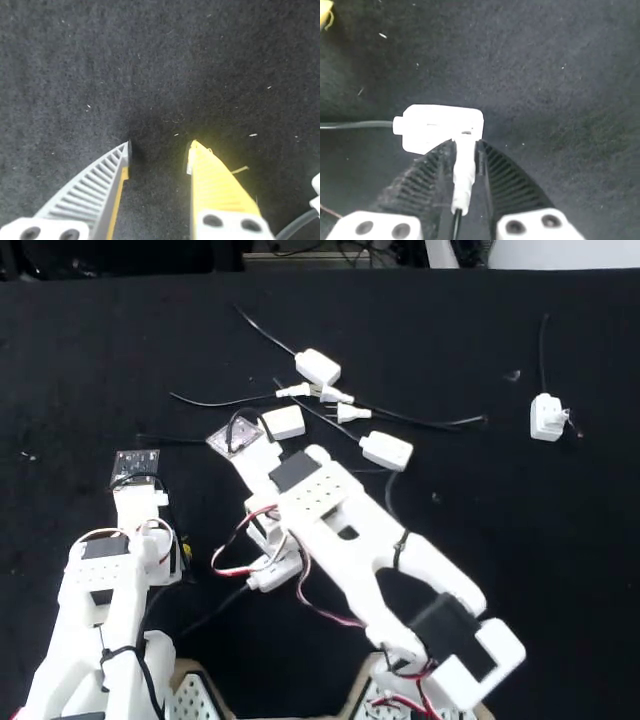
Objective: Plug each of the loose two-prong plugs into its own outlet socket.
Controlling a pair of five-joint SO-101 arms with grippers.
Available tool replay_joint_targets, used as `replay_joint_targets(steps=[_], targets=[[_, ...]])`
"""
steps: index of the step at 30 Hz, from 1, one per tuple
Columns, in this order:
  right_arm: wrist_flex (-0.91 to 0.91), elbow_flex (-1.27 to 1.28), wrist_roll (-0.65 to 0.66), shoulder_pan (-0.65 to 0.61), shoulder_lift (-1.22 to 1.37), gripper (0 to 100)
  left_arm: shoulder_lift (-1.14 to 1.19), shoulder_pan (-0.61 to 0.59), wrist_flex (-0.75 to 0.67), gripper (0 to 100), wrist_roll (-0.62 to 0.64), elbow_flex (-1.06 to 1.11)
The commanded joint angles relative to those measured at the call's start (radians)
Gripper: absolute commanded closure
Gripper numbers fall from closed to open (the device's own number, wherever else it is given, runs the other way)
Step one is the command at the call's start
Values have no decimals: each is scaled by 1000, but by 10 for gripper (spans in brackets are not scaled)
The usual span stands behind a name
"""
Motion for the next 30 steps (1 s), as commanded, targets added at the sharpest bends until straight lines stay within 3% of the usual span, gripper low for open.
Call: replay_joint_targets(steps=[1,19,30], targets=[[-61,82,6,-52,31,988,-9,-7,-14,805,8,-22],[-137,134,34,-55,41,988,-9,-7,-14,805,8,-22],[98,-8,110,-57,-33,984,-9,-7,-14,805,8,-22]])
